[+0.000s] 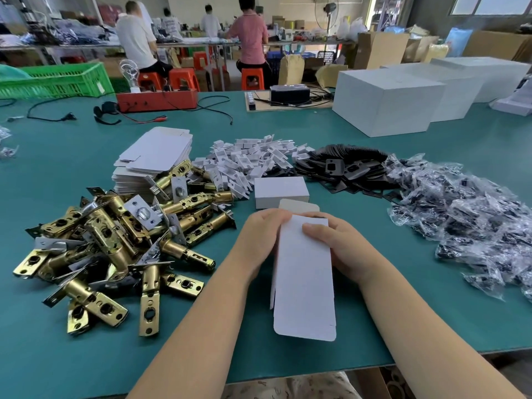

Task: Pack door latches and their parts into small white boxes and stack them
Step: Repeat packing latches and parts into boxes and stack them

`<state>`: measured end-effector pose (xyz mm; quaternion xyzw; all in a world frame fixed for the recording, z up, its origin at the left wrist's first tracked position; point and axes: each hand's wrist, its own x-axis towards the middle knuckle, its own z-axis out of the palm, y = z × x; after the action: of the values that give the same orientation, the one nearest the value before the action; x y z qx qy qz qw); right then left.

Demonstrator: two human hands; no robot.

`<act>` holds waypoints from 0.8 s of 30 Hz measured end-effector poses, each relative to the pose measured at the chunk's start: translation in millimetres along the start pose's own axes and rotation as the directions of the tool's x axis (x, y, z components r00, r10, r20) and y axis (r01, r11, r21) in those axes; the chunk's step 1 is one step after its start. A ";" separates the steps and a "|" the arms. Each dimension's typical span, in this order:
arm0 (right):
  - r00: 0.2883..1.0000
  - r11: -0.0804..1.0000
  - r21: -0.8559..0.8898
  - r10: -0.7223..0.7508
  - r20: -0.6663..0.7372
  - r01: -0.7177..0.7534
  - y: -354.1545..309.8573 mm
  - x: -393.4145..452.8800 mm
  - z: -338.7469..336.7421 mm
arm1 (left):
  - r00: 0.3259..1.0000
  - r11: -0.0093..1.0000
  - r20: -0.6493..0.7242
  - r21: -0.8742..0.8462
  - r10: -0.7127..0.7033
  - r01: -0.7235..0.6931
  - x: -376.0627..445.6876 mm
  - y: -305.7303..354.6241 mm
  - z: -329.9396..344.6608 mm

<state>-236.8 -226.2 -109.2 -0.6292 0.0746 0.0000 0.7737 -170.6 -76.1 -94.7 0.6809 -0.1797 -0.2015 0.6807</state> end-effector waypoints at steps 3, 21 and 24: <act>0.998 0.999 0.039 0.040 -0.043 -0.039 -2.6 0.1 2.5 | 0.998 0.999 0.049 -0.011 -0.034 0.034 0.0 -1.4 1.0; 0.976 0.999 0.038 0.020 -0.218 -0.012 -10.2 -6.3 3.0 | 0.986 0.991 0.114 -0.027 -0.124 0.128 5.8 -6.0 -3.4; 0.968 0.995 0.071 0.090 -0.235 -0.075 -13.5 -4.7 5.0 | 0.986 0.988 0.113 -0.077 -0.124 0.133 5.9 -6.0 -2.5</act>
<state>-239.6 -223.8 -94.6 -0.5971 0.1929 -0.0454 0.7773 -164.4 -77.0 -100.9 0.6499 -0.1633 -0.2890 0.6837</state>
